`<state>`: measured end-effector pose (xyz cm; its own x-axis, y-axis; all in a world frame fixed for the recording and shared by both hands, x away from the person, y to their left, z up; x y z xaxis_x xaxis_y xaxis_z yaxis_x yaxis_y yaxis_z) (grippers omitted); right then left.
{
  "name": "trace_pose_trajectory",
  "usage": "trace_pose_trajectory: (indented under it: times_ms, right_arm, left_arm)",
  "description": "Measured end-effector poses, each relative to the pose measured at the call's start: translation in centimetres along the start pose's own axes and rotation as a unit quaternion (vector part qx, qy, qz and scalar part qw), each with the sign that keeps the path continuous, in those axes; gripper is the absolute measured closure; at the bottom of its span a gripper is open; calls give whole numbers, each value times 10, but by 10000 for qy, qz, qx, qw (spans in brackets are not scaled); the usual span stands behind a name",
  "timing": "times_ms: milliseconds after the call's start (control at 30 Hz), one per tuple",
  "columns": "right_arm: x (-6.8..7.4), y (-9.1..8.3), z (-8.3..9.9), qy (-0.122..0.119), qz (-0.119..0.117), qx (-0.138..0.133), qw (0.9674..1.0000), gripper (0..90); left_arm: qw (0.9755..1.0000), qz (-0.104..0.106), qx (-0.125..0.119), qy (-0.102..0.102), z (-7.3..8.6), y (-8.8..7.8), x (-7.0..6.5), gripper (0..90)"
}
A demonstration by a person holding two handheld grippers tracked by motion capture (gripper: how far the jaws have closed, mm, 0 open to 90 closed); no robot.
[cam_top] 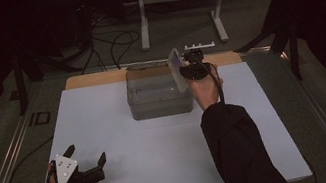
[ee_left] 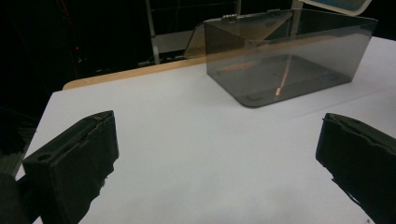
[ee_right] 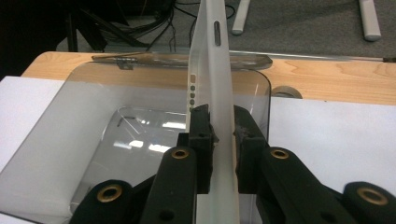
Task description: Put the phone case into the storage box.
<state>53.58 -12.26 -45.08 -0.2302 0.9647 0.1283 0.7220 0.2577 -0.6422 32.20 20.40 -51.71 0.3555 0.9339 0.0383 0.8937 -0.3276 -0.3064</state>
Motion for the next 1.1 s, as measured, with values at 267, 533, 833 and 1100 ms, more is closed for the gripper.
trace_pose_trajectory:
  times_ms: [267,533,833,1100]
  right_arm:
    - [-1,4,1,-3,65,30,10000,809]
    - [-5,11,6,56,151,80,9998,808]
    - [-9,18,14,69,241,157,9996,807]
    - [-13,24,20,159,332,224,9991,807]
  left_arm:
    - [10000,-37,-27,13,-1,0,0,2]
    - [10000,-45,-44,3,-1,-1,1,2]
    - [10000,-51,-41,7,-1,-1,0,2]
    - [10000,-61,-39,10,-1,-2,1,2]
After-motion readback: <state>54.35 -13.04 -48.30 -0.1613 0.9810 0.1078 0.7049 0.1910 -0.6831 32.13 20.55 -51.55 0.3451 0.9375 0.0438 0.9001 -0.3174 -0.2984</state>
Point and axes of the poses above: each handheld gripper's, and its own axes: y roughly forward along the jaws, z roughly out of its underside, x roughly to its left, the point moved 10 cm from there along y, roughly forward along the jaws, and after that the axes turned 1 degree about -y, right-handed, at the moved point
